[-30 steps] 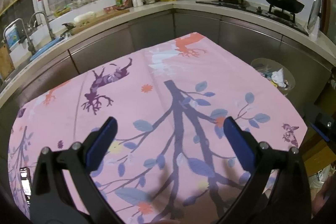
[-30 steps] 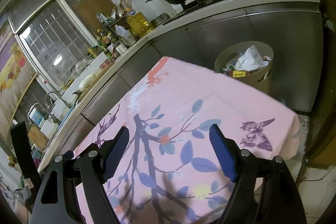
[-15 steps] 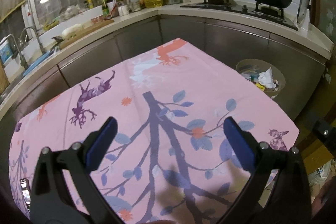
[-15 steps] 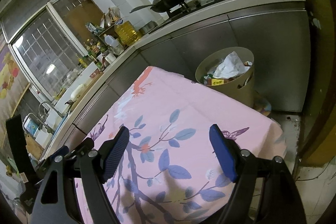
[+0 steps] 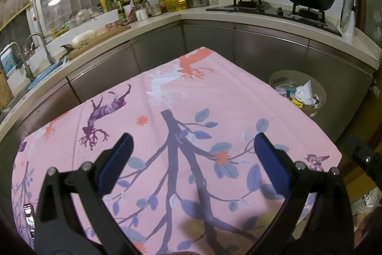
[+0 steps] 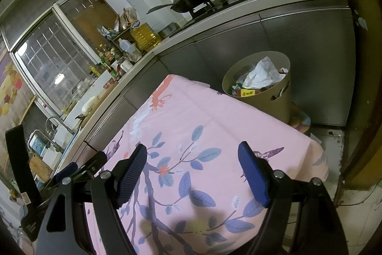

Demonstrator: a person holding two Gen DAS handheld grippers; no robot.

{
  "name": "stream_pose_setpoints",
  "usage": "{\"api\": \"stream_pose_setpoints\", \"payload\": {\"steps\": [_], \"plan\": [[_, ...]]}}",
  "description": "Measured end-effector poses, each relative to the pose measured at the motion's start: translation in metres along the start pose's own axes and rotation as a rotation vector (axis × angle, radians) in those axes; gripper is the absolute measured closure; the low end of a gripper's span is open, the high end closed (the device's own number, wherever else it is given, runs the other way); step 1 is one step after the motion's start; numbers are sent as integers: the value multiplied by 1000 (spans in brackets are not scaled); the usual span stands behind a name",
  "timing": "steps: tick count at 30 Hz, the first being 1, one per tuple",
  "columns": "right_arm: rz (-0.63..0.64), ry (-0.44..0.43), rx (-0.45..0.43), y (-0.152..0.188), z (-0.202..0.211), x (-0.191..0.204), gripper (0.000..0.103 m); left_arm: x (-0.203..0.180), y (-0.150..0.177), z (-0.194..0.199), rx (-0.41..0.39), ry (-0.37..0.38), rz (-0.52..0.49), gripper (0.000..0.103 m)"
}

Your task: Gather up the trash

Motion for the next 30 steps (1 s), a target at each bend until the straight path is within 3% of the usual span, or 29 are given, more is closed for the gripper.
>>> {"api": "stream_pose_setpoints", "payload": {"steps": [30], "plan": [[12, -12, 25, 7, -9, 7, 27, 8, 1, -1, -3, -16, 5, 6]]}}
Point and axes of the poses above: each gripper's, at about its wrist camera, not at the fingertips, and z roughly against the way its jaws point, x to its left, y to its underside, the point moved 9 cm from there along -z, roughly the way its jaws point, and after that the axes turned 1 degree about -z, right-handed, at the moved point
